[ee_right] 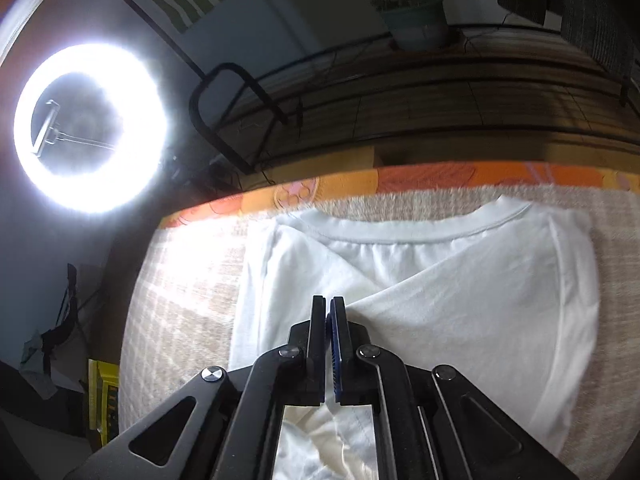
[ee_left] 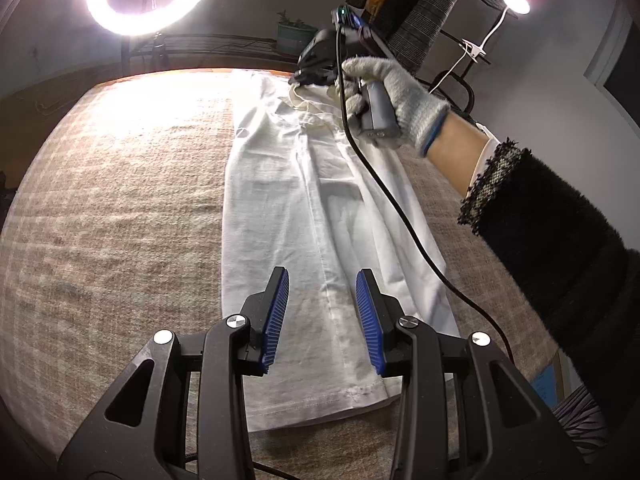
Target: Fold small clothes
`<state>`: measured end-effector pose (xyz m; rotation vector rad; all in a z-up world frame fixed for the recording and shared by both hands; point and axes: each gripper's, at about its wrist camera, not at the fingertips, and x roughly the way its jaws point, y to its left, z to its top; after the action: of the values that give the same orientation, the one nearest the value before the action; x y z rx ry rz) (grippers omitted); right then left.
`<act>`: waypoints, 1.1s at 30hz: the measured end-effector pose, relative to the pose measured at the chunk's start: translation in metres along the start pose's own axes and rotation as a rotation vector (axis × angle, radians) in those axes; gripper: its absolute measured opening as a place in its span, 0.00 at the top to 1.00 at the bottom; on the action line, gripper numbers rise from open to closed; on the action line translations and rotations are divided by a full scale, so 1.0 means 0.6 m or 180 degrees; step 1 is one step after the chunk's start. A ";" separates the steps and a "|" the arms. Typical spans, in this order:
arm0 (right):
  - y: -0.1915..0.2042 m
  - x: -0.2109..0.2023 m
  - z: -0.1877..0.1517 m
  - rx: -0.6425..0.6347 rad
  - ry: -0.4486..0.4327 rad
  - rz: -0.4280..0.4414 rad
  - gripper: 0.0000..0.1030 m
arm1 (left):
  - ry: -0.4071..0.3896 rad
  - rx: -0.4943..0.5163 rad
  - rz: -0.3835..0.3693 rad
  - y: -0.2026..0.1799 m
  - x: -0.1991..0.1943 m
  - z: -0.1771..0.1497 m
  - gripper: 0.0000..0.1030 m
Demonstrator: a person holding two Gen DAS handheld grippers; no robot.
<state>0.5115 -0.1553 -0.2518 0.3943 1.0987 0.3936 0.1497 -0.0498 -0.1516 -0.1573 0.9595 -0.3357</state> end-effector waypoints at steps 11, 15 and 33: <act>-0.011 -0.181 -0.034 0.0003 -0.0363 0.0341 0.60 | -0.0113 0.0012 0.0102 0.017 -0.009 0.002 0.66; -0.022 -0.300 -0.127 -0.0108 -0.0447 0.0191 0.60 | -0.0105 -0.0046 0.0146 0.032 -0.014 -0.011 0.66; -0.084 -0.354 -0.596 0.0161 0.0327 0.0345 0.60 | 0.0289 -0.0510 0.0038 0.100 0.017 -0.108 0.57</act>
<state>0.1068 -0.2635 -0.2556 0.4841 1.1922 0.4867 0.1144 0.0037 -0.2131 -0.2844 1.0772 -0.2565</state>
